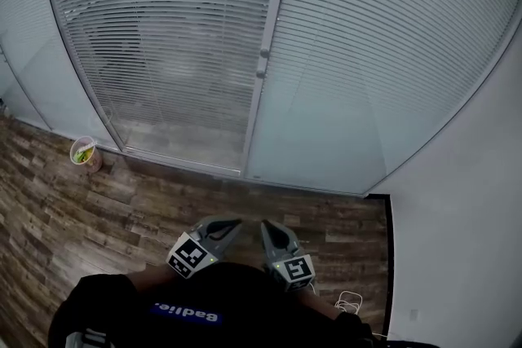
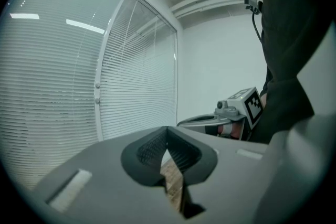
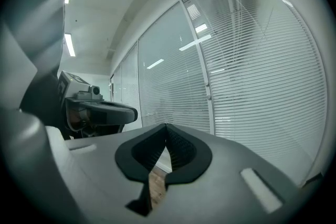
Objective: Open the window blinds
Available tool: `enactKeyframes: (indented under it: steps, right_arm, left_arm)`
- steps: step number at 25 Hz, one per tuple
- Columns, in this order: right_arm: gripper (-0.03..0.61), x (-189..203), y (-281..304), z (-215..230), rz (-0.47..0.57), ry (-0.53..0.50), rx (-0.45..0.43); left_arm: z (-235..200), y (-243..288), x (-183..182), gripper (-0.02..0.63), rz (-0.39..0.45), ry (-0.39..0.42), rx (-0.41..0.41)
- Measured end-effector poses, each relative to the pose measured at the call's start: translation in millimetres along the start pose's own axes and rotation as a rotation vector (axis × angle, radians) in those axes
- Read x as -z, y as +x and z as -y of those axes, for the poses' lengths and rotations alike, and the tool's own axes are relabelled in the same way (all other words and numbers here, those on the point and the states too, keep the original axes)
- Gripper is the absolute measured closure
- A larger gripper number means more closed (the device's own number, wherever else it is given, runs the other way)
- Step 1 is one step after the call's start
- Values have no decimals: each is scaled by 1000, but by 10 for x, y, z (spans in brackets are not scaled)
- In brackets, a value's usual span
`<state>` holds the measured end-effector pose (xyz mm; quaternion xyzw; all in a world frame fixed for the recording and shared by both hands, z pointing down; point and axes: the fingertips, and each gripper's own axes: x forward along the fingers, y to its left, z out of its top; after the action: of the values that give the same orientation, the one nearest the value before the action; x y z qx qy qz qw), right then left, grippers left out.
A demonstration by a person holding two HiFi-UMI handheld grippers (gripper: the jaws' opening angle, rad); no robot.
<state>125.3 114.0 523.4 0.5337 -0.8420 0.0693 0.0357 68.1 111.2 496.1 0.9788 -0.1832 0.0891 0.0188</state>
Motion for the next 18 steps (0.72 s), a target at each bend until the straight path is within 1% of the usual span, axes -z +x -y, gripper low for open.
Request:
enactKeyframes:
  steps: [4, 7, 12, 15, 18]
  right_arm:
    - [575, -4, -51, 67, 2, 13, -20]
    - [575, -81, -65, 102, 21, 39, -39]
    - [575, -32, -127, 262, 18, 51, -55]
    - [575, 66, -183, 338, -11, 18, -66]
    - [575, 104, -192, 362, -13, 33, -82]
  left_arm:
    - [45, 77, -19, 614, -5, 0, -22]
    - [63, 152, -21, 614, -12, -2, -40]
    - [109, 282, -25, 614, -17, -11, -73]
    - [157, 328, -28, 614, -18, -11, -91]
    - [172, 371, -9, 614, -22, -14, -108]
